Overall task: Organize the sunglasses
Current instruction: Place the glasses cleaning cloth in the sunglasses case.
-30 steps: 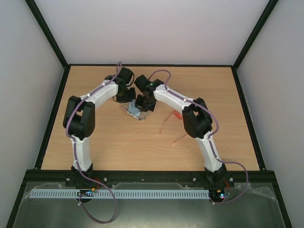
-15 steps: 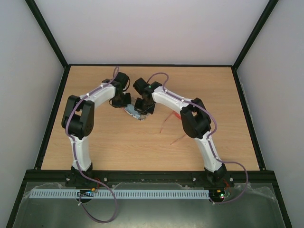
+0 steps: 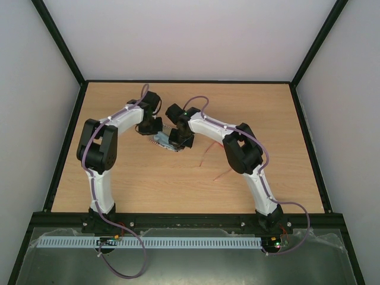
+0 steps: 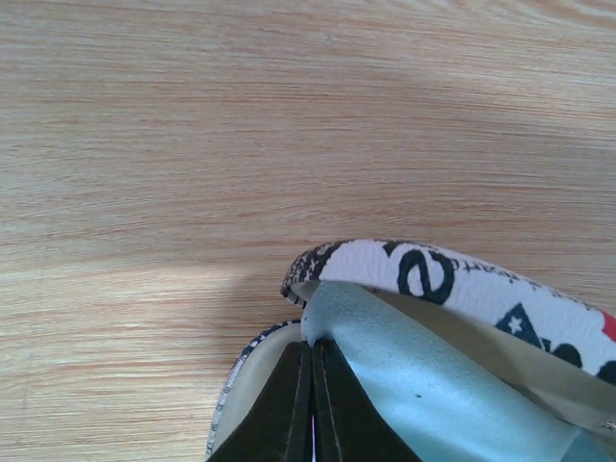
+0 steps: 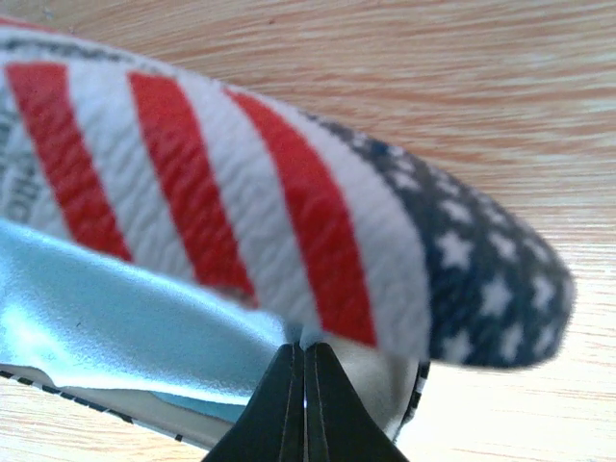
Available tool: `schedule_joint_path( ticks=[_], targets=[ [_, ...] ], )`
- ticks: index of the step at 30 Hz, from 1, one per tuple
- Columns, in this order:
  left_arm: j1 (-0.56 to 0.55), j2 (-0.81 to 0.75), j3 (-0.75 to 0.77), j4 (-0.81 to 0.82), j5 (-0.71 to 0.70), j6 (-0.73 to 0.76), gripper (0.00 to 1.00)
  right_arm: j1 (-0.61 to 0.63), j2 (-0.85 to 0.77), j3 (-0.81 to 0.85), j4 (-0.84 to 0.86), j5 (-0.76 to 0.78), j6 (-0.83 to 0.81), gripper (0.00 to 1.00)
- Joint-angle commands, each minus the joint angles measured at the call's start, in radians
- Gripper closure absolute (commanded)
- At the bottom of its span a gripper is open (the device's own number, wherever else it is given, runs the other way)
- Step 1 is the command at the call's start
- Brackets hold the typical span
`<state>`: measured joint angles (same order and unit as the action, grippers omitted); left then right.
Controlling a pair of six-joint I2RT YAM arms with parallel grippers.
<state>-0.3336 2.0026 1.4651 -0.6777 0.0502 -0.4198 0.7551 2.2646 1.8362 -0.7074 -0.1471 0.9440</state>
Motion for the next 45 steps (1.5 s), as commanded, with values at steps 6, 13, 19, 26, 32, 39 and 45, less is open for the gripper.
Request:
schedule_joint_path(
  ticks=[6, 13, 19, 26, 32, 39, 45],
  targets=[
    [0.017, -0.021, -0.015, -0.004, -0.017, 0.023, 0.98, 0.003, -0.004, -0.005, -0.043, 0.049, -0.014, 0.99],
    [0.016, -0.058, -0.095, 0.019, 0.009, 0.007, 0.97, 0.003, -0.006, 0.044, -0.075, 0.113, -0.029, 0.99],
    [0.014, -0.097, -0.154, 0.035, 0.017, -0.006, 0.95, 0.004, 0.013, 0.102, -0.108, 0.138, -0.049, 0.98],
    [0.012, -0.127, -0.203, 0.054, 0.037, -0.024, 0.92, 0.006, 0.021, 0.102, -0.123, 0.147, -0.060, 0.98],
    [-0.002, -0.150, -0.231, 0.059, 0.039, -0.039, 0.83, 0.006, 0.012, 0.064, -0.121, 0.143, -0.058, 0.99],
    [-0.007, -0.164, -0.254, 0.066, 0.037, -0.049, 0.76, 0.007, 0.023, 0.059, -0.120, 0.141, -0.063, 0.88],
    [-0.008, -0.185, -0.264, 0.061, 0.024, -0.054, 0.75, 0.007, 0.016, 0.060, -0.118, 0.142, -0.068, 0.80]
  ],
)
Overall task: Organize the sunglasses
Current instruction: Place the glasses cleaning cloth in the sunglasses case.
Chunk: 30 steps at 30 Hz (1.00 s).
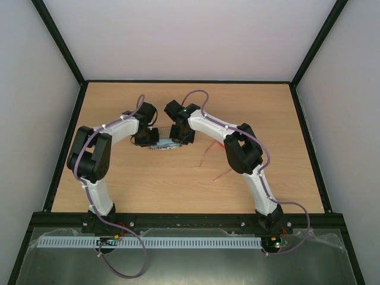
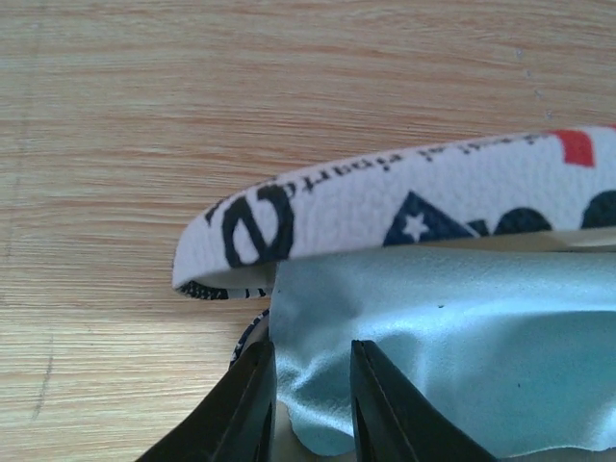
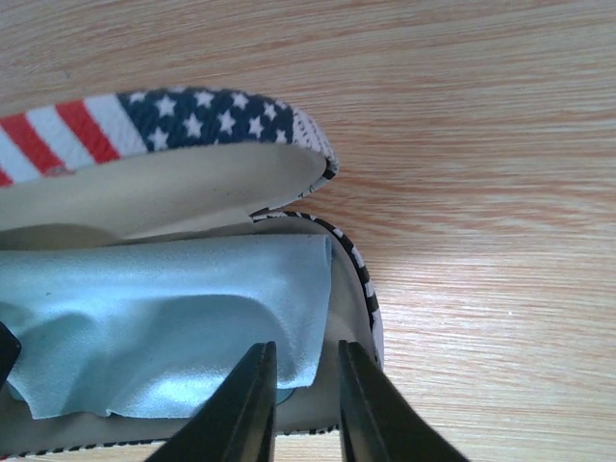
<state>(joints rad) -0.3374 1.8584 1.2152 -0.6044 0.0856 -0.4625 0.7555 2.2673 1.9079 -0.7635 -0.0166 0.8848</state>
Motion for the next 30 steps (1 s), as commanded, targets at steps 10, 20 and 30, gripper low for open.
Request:
schedule_joint_path(
  ticks=[10, 20, 30],
  targets=[
    [-0.003, -0.076, 0.019, -0.046, -0.047, -0.026, 0.65, 0.006, 0.001, 0.031, -0.081, 0.018, -0.023, 0.67],
    [-0.002, -0.127, 0.094, -0.122, -0.066, -0.055, 0.58, -0.001, -0.093, 0.069, -0.112, 0.008, -0.045, 0.58],
    [-0.002, -0.196, 0.152, -0.213, -0.073, -0.085, 0.53, -0.006, -0.329, -0.142, -0.108, -0.058, -0.093, 0.55]
  ],
)
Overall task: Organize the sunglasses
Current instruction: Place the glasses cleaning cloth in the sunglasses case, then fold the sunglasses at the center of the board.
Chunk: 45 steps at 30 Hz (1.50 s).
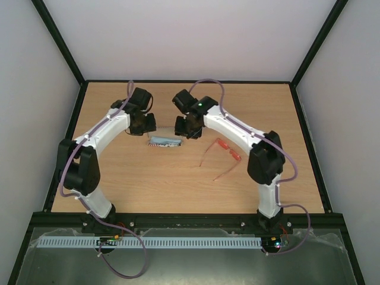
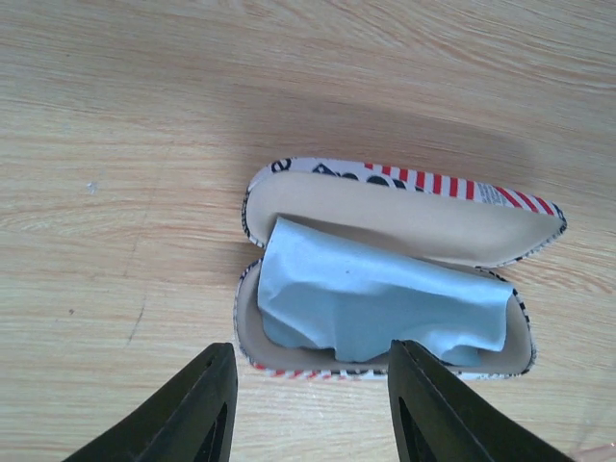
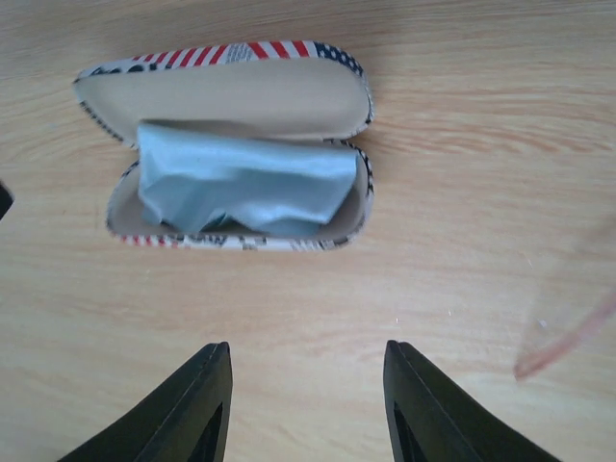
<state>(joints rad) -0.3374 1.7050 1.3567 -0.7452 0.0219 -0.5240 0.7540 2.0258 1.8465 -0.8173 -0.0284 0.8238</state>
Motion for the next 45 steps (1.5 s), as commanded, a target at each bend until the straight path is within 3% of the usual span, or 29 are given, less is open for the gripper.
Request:
schedule_joint_path(
  ticks=[1, 15, 26, 34, 36, 37, 45],
  targets=[
    [-0.003, -0.054, -0.001, -0.071, -0.009, -0.028, 0.54, -0.004, -0.102, -0.099, -0.054, -0.059, -0.036, 0.55],
    [-0.028, -0.182, -0.060, -0.106, -0.022, -0.126, 0.51, -0.007, -0.326, -0.371, -0.015, -0.120, -0.120, 0.50],
    [-0.154, -0.265, -0.059, -0.173, -0.069, -0.272, 0.42, -0.015, -0.499, -0.467, -0.052, -0.179, -0.197, 0.49],
    [-0.299, -0.315, -0.013, -0.263, -0.162, -0.452, 0.25, -0.018, -0.611, -0.549, -0.068, -0.230, -0.260, 0.46],
    [-0.334, -0.322, 0.005, -0.287, -0.179, -0.494, 0.04, -0.019, -0.631, -0.573, -0.067, -0.245, -0.269, 0.45],
    [-0.348, -0.325, 0.014, -0.298, -0.185, -0.511, 0.01, -0.019, -0.641, -0.583, -0.067, -0.246, -0.272, 0.45],
    [-0.321, -0.310, 0.025, -0.294, -0.161, -0.472, 0.01, -0.080, -0.605, -0.623, -0.040, -0.222, -0.257, 0.43]
  ],
)
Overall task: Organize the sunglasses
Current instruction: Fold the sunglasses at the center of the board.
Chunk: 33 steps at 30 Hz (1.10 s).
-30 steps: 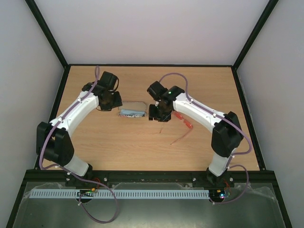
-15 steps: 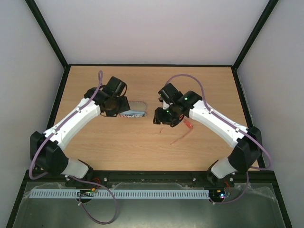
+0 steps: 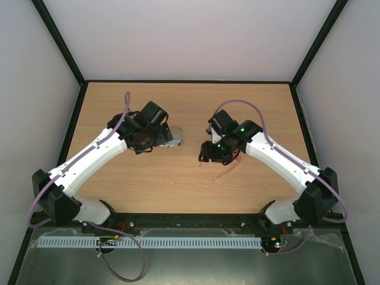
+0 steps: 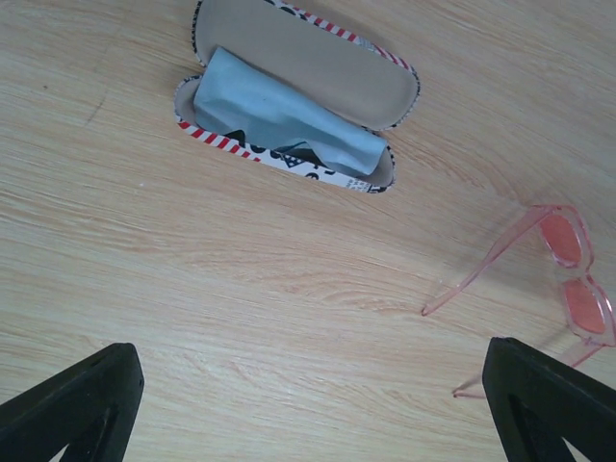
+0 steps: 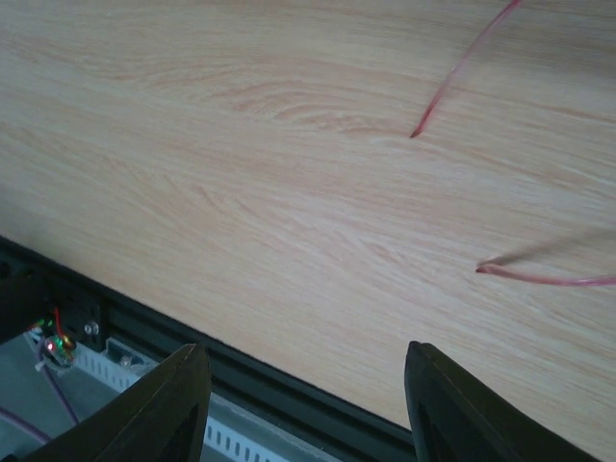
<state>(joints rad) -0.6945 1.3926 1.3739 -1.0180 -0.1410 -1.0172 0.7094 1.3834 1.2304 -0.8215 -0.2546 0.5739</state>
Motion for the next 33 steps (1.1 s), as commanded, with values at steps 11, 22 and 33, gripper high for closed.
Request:
schedule_joint_path(
  ticks=[11, 22, 33],
  targets=[
    [0.297, 0.151, -0.037, 0.137, 0.277, 0.301, 0.01, -0.206, 0.299, 0.189, -0.075, 0.092, 0.095, 0.45],
    [0.403, 0.230, -0.020, 0.159, 0.362, 0.389, 0.01, -0.231, 0.491, 0.401, -0.225, 0.341, 0.013, 0.42],
    [0.406, 0.202, 0.001, 0.105, 0.355, 0.409, 0.01, -0.279, 0.464, 0.231, -0.138, 0.408, -0.064, 0.35]
  ],
)
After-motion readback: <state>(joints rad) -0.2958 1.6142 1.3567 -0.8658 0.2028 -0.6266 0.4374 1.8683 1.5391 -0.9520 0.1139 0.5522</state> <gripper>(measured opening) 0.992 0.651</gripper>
